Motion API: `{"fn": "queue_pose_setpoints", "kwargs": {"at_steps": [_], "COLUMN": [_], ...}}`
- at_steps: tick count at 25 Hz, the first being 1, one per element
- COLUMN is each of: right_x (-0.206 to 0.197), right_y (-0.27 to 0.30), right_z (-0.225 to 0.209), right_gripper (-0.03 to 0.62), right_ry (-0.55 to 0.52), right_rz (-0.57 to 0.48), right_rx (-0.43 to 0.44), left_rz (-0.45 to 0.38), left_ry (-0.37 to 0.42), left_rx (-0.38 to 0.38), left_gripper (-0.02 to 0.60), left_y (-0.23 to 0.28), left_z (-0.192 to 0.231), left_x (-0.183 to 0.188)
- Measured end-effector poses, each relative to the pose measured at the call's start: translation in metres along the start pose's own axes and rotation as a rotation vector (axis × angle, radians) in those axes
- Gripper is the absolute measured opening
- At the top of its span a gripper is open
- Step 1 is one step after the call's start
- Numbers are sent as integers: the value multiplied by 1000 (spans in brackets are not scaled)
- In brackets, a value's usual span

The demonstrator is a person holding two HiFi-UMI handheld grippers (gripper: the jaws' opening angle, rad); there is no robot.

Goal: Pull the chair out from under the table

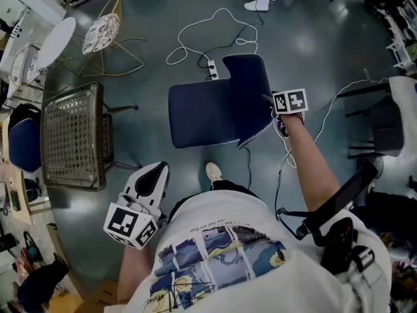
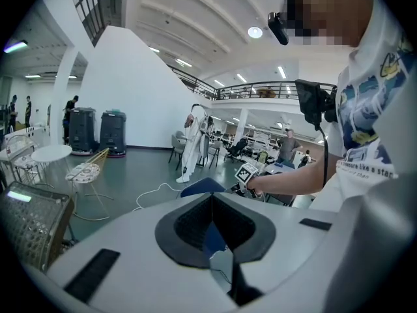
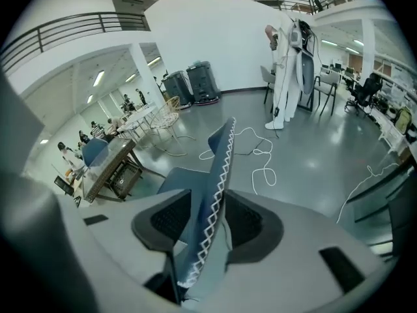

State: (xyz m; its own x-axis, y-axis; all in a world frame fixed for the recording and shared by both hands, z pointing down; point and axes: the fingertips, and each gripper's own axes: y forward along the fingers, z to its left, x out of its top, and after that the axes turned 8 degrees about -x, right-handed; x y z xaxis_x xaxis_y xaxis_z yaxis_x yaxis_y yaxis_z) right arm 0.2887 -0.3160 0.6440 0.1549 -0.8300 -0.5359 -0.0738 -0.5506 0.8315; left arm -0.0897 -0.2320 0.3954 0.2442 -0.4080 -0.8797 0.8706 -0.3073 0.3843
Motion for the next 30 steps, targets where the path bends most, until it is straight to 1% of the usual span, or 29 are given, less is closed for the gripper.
{"fn": "queue_pose_setpoints", "kwargs": {"at_steps": [4, 8, 9, 10, 13, 16, 19, 21, 24, 26, 30], "right_x": [-8, -20, -25, -32, -63, -104, -148, -178, -218, -229, -232], "right_y": [-51, -103, -117, -131, -172, -207, -242, -268, -304, -323, -344], "right_z": [22, 66, 82, 100, 165, 227, 273, 291, 300, 303, 315], "right_gripper": [146, 143, 116, 66, 21, 11, 11, 11, 11, 11, 11], "right_ry": [-78, -175, -200, -227, -320, -407, -482, -530, -573, -581, -606], "right_rz": [-80, -182, -205, -227, -276, -300, -312, -328, -345, -356, -375], "right_rx": [5, 36, 51, 74, 180, 278, 357, 393, 449, 484, 530], "left_rz": [-33, -58, -63, -67, -78, -88, -106, -105, -94, -96, -93], "left_ry": [11, 13, 16, 17, 17, 7, -15, -25, -29, -20, -12], "left_rx": [18, 41, 46, 50, 67, 86, 78, 68, 62, 62, 79], "left_gripper": [12, 12, 12, 12, 12, 12, 12, 12, 12, 12, 12], "left_y": [-27, -62, -72, -82, -115, -142, -159, -165, -165, -164, -166], "left_z": [-22, -49, -57, -66, -91, -115, -145, -170, -209, -224, -230], "left_x": [-10, -30, -35, -42, -65, -88, -113, -132, -153, -156, -151]}}
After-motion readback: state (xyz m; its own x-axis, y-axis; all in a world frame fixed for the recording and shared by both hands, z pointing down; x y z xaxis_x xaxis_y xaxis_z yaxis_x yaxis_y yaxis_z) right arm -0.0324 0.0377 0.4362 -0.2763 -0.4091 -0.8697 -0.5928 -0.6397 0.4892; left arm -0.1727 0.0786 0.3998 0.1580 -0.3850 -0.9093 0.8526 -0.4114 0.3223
